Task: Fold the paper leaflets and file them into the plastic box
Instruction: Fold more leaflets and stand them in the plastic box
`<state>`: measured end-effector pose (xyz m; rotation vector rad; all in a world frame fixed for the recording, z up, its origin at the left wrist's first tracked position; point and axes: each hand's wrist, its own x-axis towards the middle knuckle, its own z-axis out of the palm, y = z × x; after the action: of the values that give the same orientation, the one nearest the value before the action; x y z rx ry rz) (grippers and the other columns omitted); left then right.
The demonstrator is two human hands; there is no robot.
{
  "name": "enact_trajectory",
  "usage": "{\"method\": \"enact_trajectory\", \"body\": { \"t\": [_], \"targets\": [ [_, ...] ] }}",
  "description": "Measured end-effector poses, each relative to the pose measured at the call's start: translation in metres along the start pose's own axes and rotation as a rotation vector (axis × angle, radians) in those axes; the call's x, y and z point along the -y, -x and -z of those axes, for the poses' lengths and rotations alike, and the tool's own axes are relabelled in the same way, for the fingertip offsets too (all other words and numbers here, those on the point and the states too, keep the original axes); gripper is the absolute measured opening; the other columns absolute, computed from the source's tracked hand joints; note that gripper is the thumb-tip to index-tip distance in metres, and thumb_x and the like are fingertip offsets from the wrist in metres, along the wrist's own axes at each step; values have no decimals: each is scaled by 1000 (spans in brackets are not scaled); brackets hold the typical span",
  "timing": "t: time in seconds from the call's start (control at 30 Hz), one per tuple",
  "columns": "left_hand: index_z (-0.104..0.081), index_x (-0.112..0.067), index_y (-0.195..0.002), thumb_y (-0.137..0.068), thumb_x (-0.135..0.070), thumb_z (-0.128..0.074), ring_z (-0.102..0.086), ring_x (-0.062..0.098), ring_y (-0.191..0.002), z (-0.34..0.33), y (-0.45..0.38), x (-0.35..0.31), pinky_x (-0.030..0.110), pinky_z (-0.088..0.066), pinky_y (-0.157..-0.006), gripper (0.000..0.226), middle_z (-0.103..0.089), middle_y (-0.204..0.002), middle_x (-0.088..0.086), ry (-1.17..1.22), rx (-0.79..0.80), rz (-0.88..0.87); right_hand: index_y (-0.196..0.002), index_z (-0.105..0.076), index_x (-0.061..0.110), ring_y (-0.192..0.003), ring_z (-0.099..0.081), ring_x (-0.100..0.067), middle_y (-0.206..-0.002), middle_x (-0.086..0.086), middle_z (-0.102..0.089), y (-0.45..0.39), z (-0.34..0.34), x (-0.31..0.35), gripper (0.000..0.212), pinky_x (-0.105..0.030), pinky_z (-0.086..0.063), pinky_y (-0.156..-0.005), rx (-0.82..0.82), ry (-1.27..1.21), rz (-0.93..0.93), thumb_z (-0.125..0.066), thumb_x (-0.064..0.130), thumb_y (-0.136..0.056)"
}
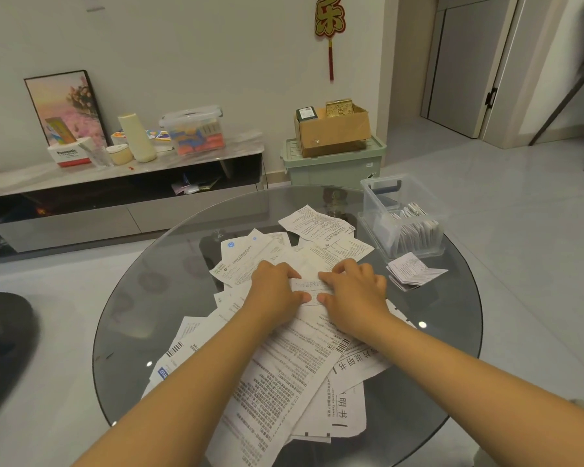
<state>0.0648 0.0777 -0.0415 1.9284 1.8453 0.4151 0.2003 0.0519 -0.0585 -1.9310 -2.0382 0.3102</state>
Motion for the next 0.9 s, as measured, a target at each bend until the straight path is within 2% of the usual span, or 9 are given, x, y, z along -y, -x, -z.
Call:
{"method": "enact_trajectory", "body": {
  "t": [0.13,0.2,0.3,0.43,0.5,0.57,0.7,0.8,0.9],
  "targets": [
    [-53,-22,-111,-83,-31,-70,-41,20,-114,0,1,-1,29,-38,-92,35,-37,-114,-1,-1,6,2,-135,-44,29,-123,-28,-20,-134,5,-35,1,0,-1,38,-35,-20,-98,-2,49,65,-40,37,-98],
    [-50,-26,-96,-81,-28,-73,-47,19,-105,2,4,-3,34,-42,-93,27,-43,-108,-4,22,-22,-40,-135,-42,31,-123,-28,-20,-134,6,-36,2,2,0,39,-35,-19,-98,-8,15,55,-42,38,-97],
    [-43,-30,-78,-79,-19,-73,-52,16,-88,5,11,-4,38,-45,-89,32,-55,-92,-8,73,-31,-117,-124,-46,31,-118,-33,-18,-124,8,-43,3,5,2,31,-32,-19,-96,-77,-33,70,-50,35,-93],
    [-49,-26,-73,-77,-12,-72,-52,9,-81,12,21,-5,23,-40,-69,28,-58,-86,-10,231,-92,-200,-102,-51,28,-106,-36,-16,-96,15,-48,7,16,2,13,-27,-22,-85,-122,-243,67,-56,24,-91],
    [-53,-26,-70,-78,-13,-72,-51,7,-78,16,24,-9,21,-37,-67,24,-58,-85,-11,261,-107,-221,-98,-50,26,-99,-45,-17,-95,11,-51,10,23,0,12,-30,-37,-83,-75,-378,54,-57,20,-90],
    [-57,-27,-74,-77,-17,-75,-51,5,-72,18,26,-11,22,-40,-68,21,-61,-82,-13,284,-79,-219,-102,-51,25,-93,-53,-16,-98,6,-56,13,29,-3,15,-30,-42,-77,-16,-448,52,-58,18,-90],
    [-58,-31,-85,-75,-19,-78,-54,5,-69,19,33,-19,27,-48,-73,25,-66,-76,-11,314,-39,-241,-107,-64,25,-89,-54,-10,-96,7,-60,20,44,-11,18,-24,-41,-76,53,-359,134,-56,19,-92],
    [-63,-28,-76,-72,-13,-80,-57,8,-69,22,40,-29,28,-52,-73,23,-66,-73,-8,396,-35,-281,-102,-67,22,-88,-52,-7,-92,12,-56,26,60,-18,14,-23,-41,-78,48,-298,205,-57,22,-92],
    [-64,-23,-73,-71,-9,-80,-57,9,-66,19,45,-44,22,-51,-68,22,-65,-72,-3,484,-7,-314,-97,-65,22,-91,-52,-9,-95,11,-55,35,73,-34,10,-27,-45,-82,-12,-267,242,-58,25,-91]
  ]
}}
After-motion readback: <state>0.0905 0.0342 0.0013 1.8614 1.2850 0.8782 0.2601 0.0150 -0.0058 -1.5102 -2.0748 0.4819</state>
